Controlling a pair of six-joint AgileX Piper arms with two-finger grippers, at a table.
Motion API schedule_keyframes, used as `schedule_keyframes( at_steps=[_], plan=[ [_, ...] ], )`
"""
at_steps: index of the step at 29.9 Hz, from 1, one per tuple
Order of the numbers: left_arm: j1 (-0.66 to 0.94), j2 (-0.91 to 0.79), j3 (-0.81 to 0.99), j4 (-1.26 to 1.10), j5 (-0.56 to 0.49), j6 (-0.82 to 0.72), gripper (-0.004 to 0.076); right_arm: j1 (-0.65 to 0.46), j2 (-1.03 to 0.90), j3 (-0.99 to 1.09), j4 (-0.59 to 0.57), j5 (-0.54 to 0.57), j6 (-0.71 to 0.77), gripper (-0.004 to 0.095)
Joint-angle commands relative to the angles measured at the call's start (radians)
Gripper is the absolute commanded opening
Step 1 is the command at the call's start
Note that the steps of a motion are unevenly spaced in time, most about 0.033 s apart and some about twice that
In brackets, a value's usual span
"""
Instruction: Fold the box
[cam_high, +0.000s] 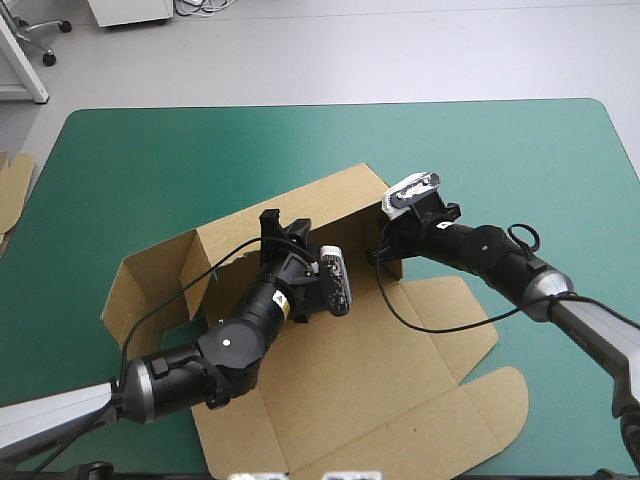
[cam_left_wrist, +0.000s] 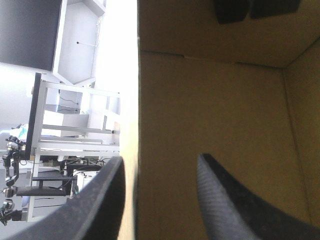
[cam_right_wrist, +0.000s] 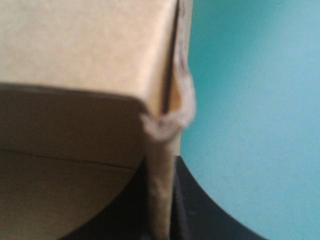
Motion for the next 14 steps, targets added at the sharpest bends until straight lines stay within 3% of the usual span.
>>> schedule_keyframes(
  at_steps=[1, 6, 8, 12, 14],
  plan=[
    [-0.065, -0.047, -0.026, 0.029, 0.083, -0.018, 0.0334, 0.005, -0.035, -0.029, 0.026, -0.008, 0.000, -0.0014],
    [-0.149, -0.051, -0.057, 0.025, 0.264, -0.058, 0.0308, 0.005, -0.035, -0.029, 0.022, -0.013, 0.000, -0.0014],
    [-0.151, -0.054, -0.077, 0.020, 0.309, -0.063, 0.0248, 0.005, -0.035, -0.029, 0.014, -0.016, 0.000, -0.0014],
    [-0.151, -0.062, -0.133, 0.007, 0.371, -0.063, -0.0004, 0.005, -0.035, -0.029, 0.007, -0.018, 0.000, -0.0014],
    [-0.143, -0.072, -0.161, -0.025, 0.369, -0.053, -0.0003, 0.005, -0.035, -0.029, 0.004, -0.016, 0.000, -0.0014]
  ],
)
